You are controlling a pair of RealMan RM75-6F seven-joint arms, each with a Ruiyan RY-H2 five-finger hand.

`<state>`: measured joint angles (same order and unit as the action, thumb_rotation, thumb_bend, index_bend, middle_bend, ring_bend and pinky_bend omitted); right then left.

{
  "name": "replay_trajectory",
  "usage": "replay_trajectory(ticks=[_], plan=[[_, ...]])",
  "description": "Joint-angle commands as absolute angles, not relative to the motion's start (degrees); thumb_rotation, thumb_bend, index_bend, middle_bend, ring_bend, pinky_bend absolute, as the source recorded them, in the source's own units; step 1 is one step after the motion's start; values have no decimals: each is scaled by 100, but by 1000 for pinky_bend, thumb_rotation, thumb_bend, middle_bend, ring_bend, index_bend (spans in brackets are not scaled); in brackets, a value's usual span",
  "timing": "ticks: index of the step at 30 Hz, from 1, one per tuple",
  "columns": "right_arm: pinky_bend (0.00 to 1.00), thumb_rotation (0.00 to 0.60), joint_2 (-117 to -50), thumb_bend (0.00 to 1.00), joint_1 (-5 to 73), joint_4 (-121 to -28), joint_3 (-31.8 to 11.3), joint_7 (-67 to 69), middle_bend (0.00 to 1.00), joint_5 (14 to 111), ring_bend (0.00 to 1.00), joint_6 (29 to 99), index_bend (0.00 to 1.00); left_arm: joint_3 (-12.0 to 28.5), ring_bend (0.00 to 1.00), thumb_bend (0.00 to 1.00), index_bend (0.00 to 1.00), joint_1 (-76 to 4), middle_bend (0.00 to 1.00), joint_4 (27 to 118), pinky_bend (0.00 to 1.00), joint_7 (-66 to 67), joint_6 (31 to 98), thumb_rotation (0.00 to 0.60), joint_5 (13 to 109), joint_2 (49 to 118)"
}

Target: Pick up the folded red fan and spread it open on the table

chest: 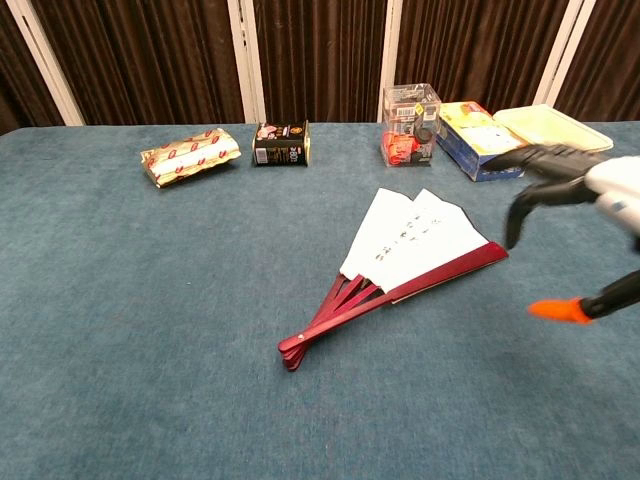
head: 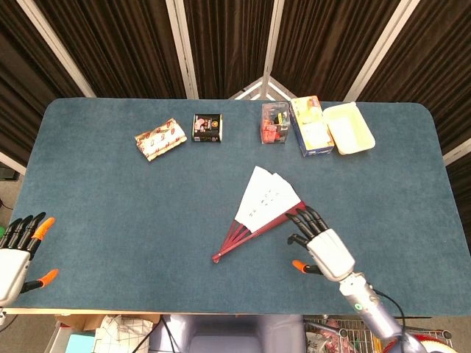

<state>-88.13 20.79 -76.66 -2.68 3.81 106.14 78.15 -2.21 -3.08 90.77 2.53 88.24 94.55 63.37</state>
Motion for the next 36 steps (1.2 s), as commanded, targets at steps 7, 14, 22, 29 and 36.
replay_trajectory(ticks=[7, 14, 22, 29, 36], plan=[[0, 600, -9704, 168, 2488, -6967, -336, 94, 134, 10230, 0, 7266, 478, -211, 0, 0, 0, -334, 0, 9118, 0, 210, 8739, 600, 9376, 6315], [0, 600, -10144, 197, 2689, -6580, -354, 58, 135, 10096, 0, 7157, 478, -197, 0, 0, 0, -363, 0, 9122, 0, 234, 8699, 600, 9360, 6321], [0, 600, -10559, 237, 2875, -6192, -377, 64, 139, 9948, 0, 7091, 483, -193, 0, 0, 0, -364, 0, 9053, 0, 268, 8768, 600, 9433, 6368], [0, 600, -10810, 238, 2976, -5933, -361, 46, 142, 9833, 0, 7013, 486, -183, 0, 0, 0, -381, 0, 9060, 0, 221, 8720, 600, 9381, 6355], [0, 600, -11090, 247, 3097, -5604, -379, 71, 148, 9731, 0, 6991, 518, -179, 0, 0, 0, -393, 0, 9066, 0, 195, 8695, 600, 9356, 6350]])
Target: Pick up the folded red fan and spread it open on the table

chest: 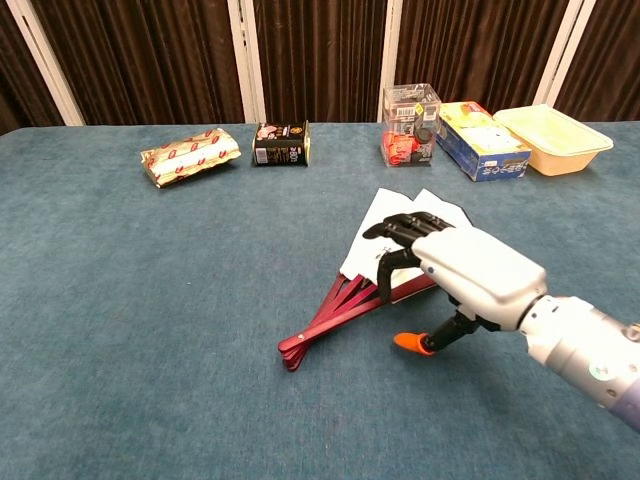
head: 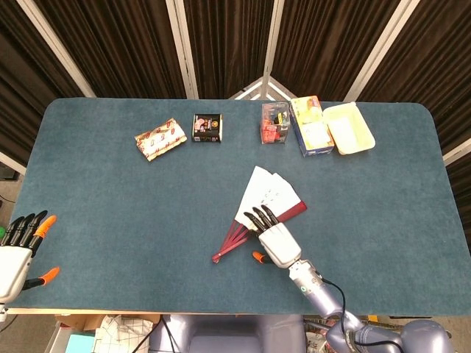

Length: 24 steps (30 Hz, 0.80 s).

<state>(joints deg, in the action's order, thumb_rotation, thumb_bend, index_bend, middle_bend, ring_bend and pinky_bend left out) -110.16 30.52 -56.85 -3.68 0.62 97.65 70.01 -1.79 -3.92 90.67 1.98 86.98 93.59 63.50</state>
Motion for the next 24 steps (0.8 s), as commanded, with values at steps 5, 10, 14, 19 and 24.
replay_trajectory(ticks=[5, 10, 14, 19, 24], plan=[[0, 600, -11266, 250, 3209, -5407, -405, 100, 153, 9664, 0, 6958, 525, -172, 0, 0, 0, -407, 0, 9062, 0, 182, 8670, 600, 9334, 6355], [0, 600, -11402, 254, 3318, -5248, -430, 102, 156, 9612, 0, 6934, 526, -164, 0, 0, 0, -419, 0, 9067, 0, 163, 8650, 600, 9310, 6354], [0, 600, -11472, 259, 3374, -5193, -438, 97, 158, 9568, 0, 6923, 526, -163, 0, 0, 0, -428, 0, 9069, 0, 141, 8629, 600, 9296, 6349], [0, 600, -11555, 261, 3449, -5107, -438, 69, 159, 9526, 0, 6890, 526, -168, 0, 0, 0, -436, 0, 9067, 0, 120, 8622, 600, 9301, 6344], [0, 600, -11622, 261, 3522, -5043, -489, 55, 162, 9477, 0, 6926, 526, -169, 0, 0, 0, -440, 0, 9067, 0, 96, 8607, 600, 9283, 6334]])
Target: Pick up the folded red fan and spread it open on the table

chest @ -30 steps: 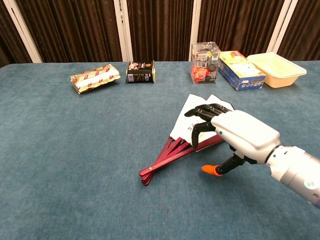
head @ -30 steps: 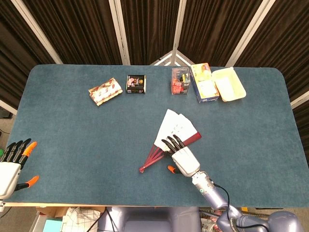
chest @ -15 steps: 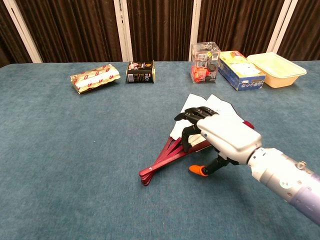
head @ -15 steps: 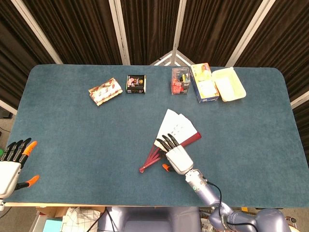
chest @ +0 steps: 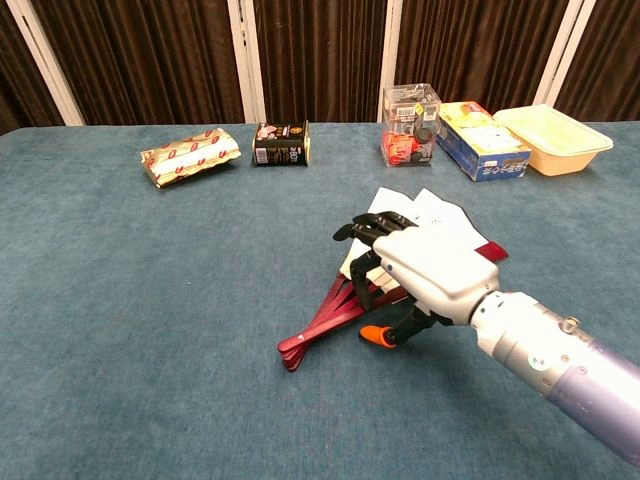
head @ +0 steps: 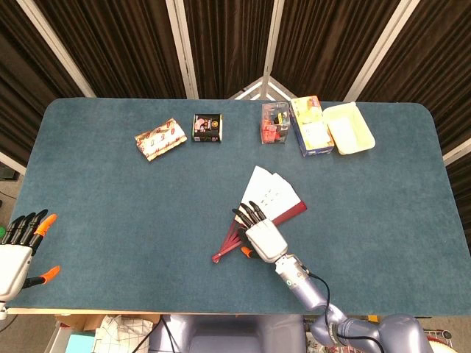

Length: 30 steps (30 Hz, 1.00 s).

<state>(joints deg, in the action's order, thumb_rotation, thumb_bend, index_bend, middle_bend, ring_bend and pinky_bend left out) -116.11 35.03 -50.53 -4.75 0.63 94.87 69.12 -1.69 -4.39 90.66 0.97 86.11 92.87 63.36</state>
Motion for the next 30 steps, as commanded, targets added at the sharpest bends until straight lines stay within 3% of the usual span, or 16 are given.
replay_trajectory(ticks=[1, 18, 30], plan=[[0, 600, -11627, 261, 3536, -5041, -500, 51, 163, 9469, 0, 6936, 526, -168, 0, 0, 0, -441, 0, 9068, 0, 101, 8603, 600, 9277, 6333], [0, 600, -11619, 273, 3546, -5085, -427, -54, 182, 9287, 0, 6887, 533, -177, 0, 0, 0, -444, 0, 9085, 0, 98, 8595, 600, 9267, 6320], [0, 600, -11607, 444, 3555, -5109, -367, 8, 236, 9306, 0, 6973, 674, -180, 0, 0, 0, -451, 0, 9096, 0, 92, 8576, 600, 9256, 6320]])
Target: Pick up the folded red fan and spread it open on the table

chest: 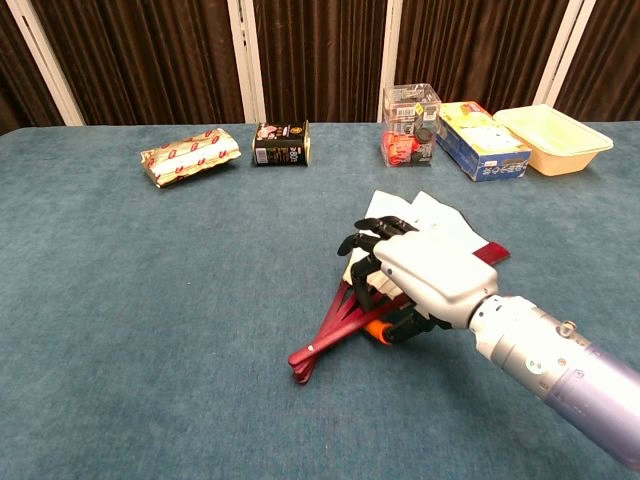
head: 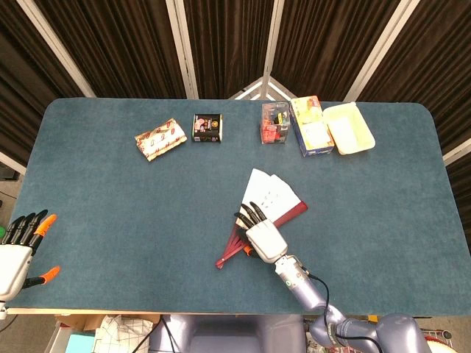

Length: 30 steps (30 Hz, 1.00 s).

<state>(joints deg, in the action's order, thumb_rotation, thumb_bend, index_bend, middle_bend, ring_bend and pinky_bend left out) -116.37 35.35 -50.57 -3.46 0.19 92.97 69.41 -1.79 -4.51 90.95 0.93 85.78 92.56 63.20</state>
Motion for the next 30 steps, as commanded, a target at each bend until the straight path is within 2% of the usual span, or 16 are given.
replay_trajectory(ticks=[1, 8, 24, 30], plan=[[0, 600, -11581, 446, 3569, -5154, -387, -5, 240, 9307, 0, 6987, 681, -181, 0, 0, 0, -452, 0, 9098, 0, 91, 8574, 600, 9255, 6319], [0, 600, -11255, 449, 3714, -5831, -718, -219, 243, 9211, 0, 7071, 685, -187, 0, 0, 0, -448, 0, 9111, 0, 85, 8583, 600, 9262, 6311], [0, 600, -9906, 449, 4041, -8570, -1965, -1636, 243, 8280, 0, 6754, 695, -149, 0, 0, 0, -454, 0, 9143, 0, 97, 8619, 600, 9246, 6293], [0, 600, -9640, 449, 4264, -9056, -2375, -2071, 243, 7854, 0, 6588, 697, -121, 0, 0, 0, -508, 0, 9304, 0, 219, 8545, 600, 9226, 6242]])
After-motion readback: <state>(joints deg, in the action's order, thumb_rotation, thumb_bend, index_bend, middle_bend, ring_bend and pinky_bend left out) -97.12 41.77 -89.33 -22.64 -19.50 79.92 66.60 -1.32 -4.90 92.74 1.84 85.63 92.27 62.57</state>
